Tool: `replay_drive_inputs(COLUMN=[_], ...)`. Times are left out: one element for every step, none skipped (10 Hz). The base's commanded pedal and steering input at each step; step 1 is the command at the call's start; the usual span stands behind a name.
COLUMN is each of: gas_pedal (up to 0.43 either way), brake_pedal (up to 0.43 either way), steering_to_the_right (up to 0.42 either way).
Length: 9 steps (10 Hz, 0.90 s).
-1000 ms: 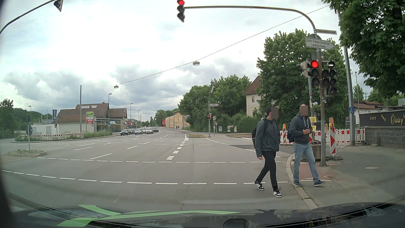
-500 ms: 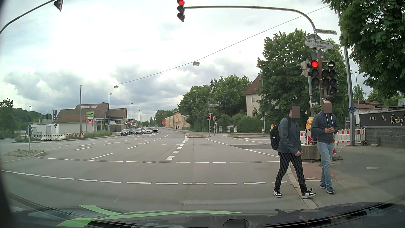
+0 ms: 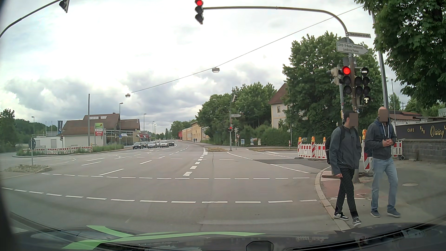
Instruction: Follow the waypoints while adhering to traffic rules and regulations
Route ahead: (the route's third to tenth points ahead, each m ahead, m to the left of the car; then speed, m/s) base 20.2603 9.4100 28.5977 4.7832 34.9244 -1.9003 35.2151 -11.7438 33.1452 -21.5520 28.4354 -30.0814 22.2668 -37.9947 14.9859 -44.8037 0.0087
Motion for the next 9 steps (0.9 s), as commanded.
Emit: replay_drive_inputs(gas_pedal=[0.000,0.000,0.000,0.000,0.000,0.000,0.000,0.000,0.000], brake_pedal=[0.201,0.201,0.201,0.201,0.201,0.201,0.201,0.201,0.201], steering_to_the_right=[-0.004,-0.004,-0.004,-0.004,-0.004,-0.004,-0.005,-0.005,-0.004])
